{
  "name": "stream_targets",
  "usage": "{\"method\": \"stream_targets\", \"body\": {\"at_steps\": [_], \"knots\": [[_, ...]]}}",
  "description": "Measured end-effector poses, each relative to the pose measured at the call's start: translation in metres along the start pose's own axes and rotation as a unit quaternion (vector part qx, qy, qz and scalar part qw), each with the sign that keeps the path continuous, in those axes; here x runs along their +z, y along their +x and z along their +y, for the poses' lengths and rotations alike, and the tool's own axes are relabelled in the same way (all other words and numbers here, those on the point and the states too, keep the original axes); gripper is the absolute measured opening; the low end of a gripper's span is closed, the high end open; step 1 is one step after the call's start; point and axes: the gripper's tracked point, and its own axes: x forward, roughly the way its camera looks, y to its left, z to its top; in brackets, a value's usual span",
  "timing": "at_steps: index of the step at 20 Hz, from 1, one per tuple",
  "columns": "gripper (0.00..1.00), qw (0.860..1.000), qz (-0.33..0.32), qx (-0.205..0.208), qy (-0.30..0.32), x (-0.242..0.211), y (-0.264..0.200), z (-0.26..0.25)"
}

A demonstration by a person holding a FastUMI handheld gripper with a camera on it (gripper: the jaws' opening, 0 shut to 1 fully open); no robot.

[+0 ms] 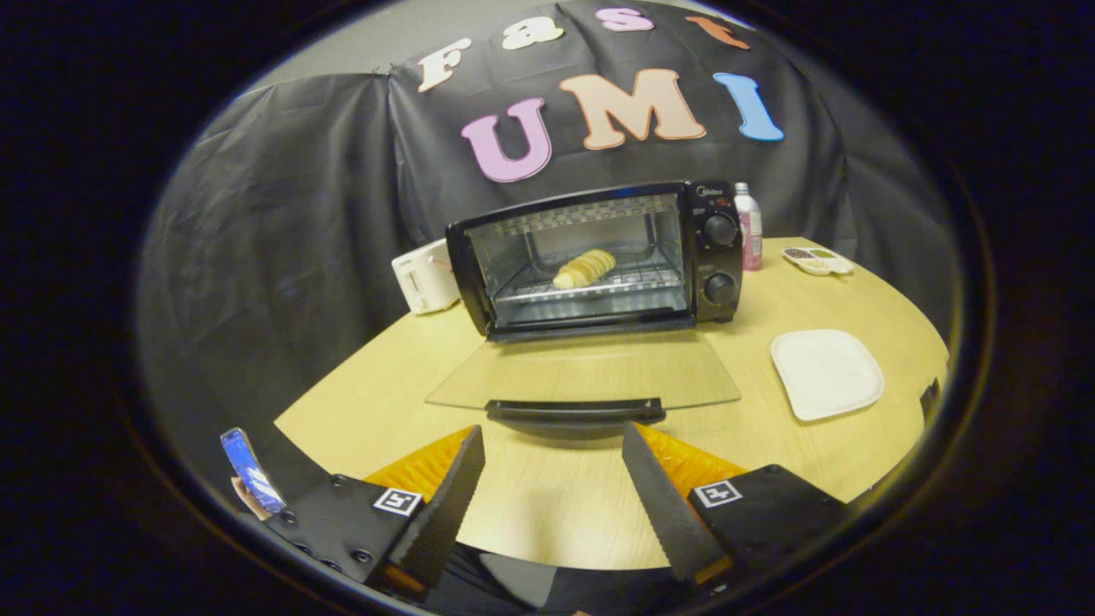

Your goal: Open the toaster oven, put the food inside, and close the toaster oven door.

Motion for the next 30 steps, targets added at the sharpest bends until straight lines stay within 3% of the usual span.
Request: {"method": "stream_targets", "body": {"at_steps": [5,12,18,26,30], "knots": [[0.99,0.999,0.035,-0.02,-0.023,-0.025,0.024,-0.004],[0.99,0.997,0.037,-0.059,-0.043,-0.024,0.04,-0.015],[0.96,0.997,0.038,-0.062,-0.028,-0.018,0.039,-0.013],[0.96,0.995,0.0,-0.067,-0.071,0.017,0.028,-0.006],[0.96,0.997,-0.025,-0.046,-0.058,0.04,0.036,0.003]]}}
